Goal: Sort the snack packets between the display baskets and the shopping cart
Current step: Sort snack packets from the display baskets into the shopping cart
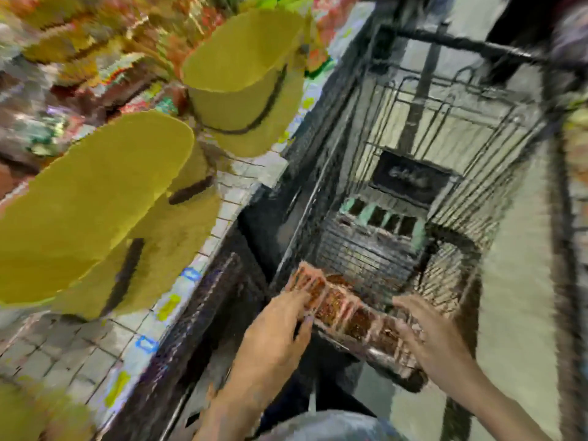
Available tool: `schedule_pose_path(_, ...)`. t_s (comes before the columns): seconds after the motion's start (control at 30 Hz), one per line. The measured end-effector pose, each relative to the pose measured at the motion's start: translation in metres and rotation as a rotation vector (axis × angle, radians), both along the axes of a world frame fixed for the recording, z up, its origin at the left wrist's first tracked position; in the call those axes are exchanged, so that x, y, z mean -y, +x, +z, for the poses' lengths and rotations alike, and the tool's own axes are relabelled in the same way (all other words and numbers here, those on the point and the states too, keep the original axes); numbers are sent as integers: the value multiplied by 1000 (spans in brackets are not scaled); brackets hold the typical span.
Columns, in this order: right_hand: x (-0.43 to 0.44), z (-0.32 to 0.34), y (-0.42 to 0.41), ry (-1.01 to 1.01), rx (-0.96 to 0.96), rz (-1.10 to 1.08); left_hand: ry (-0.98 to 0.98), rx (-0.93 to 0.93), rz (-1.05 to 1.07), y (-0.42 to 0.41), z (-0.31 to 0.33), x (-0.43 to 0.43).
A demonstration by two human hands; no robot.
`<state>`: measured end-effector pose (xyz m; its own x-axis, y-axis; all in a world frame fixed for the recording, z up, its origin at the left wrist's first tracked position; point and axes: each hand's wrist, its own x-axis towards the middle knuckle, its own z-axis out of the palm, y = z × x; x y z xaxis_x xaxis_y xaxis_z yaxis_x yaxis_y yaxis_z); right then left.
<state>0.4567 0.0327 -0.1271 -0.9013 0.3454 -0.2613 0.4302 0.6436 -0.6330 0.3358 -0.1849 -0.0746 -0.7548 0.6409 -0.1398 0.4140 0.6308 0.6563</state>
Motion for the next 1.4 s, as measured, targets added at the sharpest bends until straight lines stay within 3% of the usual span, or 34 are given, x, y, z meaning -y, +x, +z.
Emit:
schedule_pose_path(0.33,-53,-128,14,-107,210,-382,-300,-17,-607,-25,-153,-144)
schedule_pose_path(0.53,-43,-181,-20,-135,271,-442,-379,145,-636,-28,-254,-177)
schedule_pose_path(0.6,-46,-191,-27,27,340,-449,-482,77,-729,-29,-281,-184)
schedule_pose_path(0.73,-53,-220,-29,22,447,-493,-688,-44,-862,-35,-321,-198)
schedule_pose_path(0.8,-53,-231,-29,-109,531,-569,-789,-163,-955,-36,-331,-201)
schedule_pose_path(0.9,-48,-244,-27,-75,652,-571,-863,-285,-1030,-36,-338,-202)
schedule_pose_path(1.2,-41,-258,-28,158,739,-404,-813,-290,-1075,-29,-335,-213)
schedule_pose_path(1.4,-42,-256,-29,169,704,-449,-760,-299,-1100,-33,-330,-214)
